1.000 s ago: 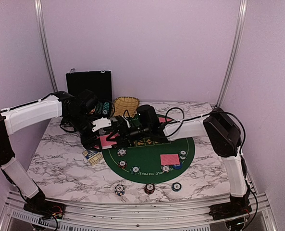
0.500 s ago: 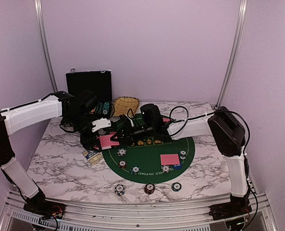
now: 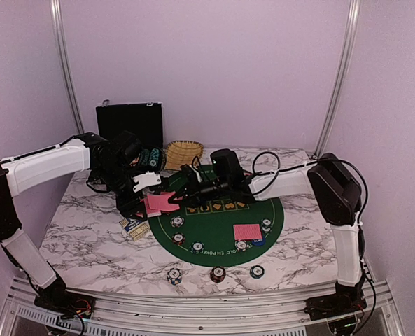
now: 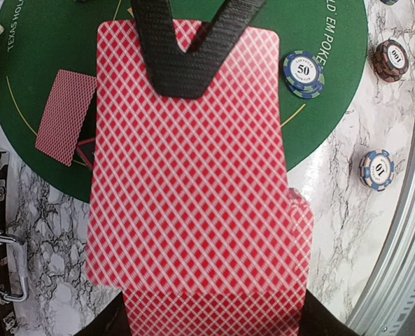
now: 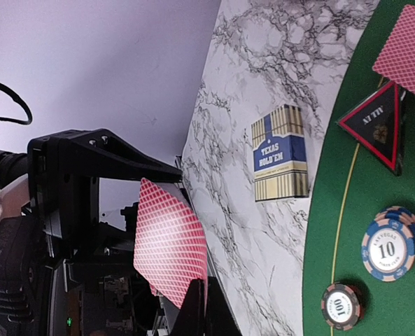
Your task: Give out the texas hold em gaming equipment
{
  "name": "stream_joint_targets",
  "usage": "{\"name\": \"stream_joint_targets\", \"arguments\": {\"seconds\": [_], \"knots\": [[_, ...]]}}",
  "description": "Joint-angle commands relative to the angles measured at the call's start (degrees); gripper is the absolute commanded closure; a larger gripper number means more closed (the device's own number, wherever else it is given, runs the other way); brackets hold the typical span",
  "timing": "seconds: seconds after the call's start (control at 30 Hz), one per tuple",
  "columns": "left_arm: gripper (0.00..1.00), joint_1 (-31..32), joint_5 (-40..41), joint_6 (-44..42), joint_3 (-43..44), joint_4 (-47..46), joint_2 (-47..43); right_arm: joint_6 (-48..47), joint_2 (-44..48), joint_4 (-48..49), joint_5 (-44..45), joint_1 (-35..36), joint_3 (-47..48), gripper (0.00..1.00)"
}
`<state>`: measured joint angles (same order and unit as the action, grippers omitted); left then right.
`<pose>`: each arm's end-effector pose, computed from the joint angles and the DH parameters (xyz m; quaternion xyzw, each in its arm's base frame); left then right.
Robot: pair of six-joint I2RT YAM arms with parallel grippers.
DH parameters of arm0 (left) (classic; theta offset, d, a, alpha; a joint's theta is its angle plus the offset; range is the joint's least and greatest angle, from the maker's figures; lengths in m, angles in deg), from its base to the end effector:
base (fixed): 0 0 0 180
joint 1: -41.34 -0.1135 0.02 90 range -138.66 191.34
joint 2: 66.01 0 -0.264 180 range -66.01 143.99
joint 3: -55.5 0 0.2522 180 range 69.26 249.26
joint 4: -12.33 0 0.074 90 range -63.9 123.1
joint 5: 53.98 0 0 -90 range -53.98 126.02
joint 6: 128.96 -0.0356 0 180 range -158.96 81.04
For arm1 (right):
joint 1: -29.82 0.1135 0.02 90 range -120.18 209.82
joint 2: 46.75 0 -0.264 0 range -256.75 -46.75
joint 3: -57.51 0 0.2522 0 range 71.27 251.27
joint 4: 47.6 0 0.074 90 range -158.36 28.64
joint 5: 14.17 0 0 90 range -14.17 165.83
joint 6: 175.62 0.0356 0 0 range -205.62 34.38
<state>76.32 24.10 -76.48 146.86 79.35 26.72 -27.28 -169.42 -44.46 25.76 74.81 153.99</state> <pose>0.2619 -0.1922 0.2700 0.5934 0.7764 -0.0978 0.1887 0.3187 0.3572 0.1865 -0.1440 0.7778 0.6109 0.0331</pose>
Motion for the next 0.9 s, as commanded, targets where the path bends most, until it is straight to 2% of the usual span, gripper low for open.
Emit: {"name": "stream_joint_targets", "arguments": {"seconds": [0.0,0.4,0.87], "knots": [[1.0,-0.1,-0.3,-0.4,-0.3,0.8,-1.9,-1.7,2.2,-2.0,0.1,-2.5,-0.9,1.0],[1.0,-0.1,-0.1,-0.5,-0.3,1.0,-2.2,-1.4,-2.8,-2.0,0.1,-6.1,2.7,1.0],[1.0,-0.1,-0.3,-0.3,-0.2,1.2,-2.0,-2.1,-18.5,-6.2,4.7,-6.6,20.9,1.0]]}}
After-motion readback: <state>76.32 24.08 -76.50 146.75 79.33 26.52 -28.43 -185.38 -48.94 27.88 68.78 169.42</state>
